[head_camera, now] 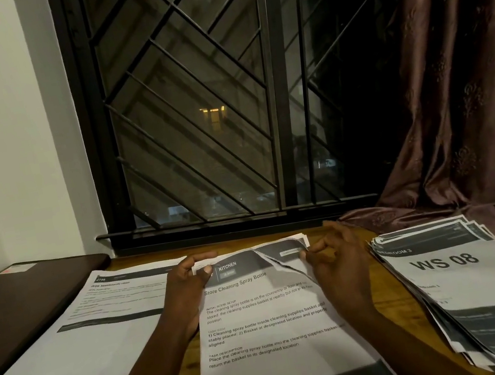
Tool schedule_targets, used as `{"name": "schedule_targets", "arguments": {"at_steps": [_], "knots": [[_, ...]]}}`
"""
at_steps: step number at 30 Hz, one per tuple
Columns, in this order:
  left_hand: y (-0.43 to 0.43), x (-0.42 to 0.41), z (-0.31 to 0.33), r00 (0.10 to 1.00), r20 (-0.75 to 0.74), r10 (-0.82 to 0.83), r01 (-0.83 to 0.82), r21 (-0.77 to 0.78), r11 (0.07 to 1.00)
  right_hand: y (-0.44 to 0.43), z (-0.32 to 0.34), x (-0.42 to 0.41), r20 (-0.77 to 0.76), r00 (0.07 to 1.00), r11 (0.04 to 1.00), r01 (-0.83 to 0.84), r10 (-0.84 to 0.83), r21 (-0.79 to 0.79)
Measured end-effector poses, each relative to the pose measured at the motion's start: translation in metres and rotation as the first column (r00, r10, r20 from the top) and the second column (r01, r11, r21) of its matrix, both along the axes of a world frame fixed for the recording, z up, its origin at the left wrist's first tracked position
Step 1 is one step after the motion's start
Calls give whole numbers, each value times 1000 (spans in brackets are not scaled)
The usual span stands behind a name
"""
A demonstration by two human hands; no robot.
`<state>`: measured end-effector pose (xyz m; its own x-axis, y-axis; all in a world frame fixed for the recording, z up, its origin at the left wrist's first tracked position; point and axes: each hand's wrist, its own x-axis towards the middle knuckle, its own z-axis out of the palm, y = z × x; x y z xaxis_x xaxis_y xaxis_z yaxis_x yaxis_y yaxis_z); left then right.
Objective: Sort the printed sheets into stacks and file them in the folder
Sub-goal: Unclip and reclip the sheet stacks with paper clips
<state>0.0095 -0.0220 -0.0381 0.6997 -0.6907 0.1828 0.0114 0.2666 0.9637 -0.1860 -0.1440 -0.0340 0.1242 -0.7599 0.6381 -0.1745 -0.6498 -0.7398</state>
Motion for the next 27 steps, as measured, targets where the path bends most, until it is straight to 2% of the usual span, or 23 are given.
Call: {"name": "schedule_targets", "arguments": {"at_steps": [1,2,3,4,5,6,7,9,12,14,18,20,24,27], "knots": [[0,0,0,1000,1,2,-2,0,1000,1,2,-2,0,991,988,-133,133,73],[1,0,0,1000,4,2,-2,-3,1000,2,5,-4,13,947,931,-319,322,179],[1,0,0,1000,12,4,-4,-5,1000,6,9,-7,29,857,816,-500,515,289],[1,-1,1,1000,20,6,-6,-6,1000,8,14,-9,38,759,690,-610,650,389],[2,-1,1,1000,27,12,-12,-1,1000,10,19,-11,70,687,582,-661,723,474],[2,-1,1,999,29,19,-19,10,1000,11,23,-11,134,660,503,-674,740,542],[1,0,1,999,30,22,-22,23,999,11,26,-10,201,685,466,-652,700,599],[1,0,0,1000,20,10,-11,26,1000,9,22,-5,218,818,561,-535,533,632],[1,0,0,1000,0,-26,26,-7,1000,2,3,5,18,943,787,-288,333,546],[2,-1,0,999,-6,-38,38,-13,999,-4,-8,11,-98,965,880,-175,242,442],[2,-1,0,998,-24,-53,52,-50,997,-5,-10,15,-273,961,977,106,-52,185],[2,0,0,998,-33,-47,45,-56,997,-3,-9,14,-217,970,987,128,-105,93],[1,1,0,999,-41,-22,20,-51,999,3,3,9,19,1000,997,-17,16,74],[0,0,0,999,-37,-7,5,-43,999,8,8,8,64,997,997,-39,35,67]]}}
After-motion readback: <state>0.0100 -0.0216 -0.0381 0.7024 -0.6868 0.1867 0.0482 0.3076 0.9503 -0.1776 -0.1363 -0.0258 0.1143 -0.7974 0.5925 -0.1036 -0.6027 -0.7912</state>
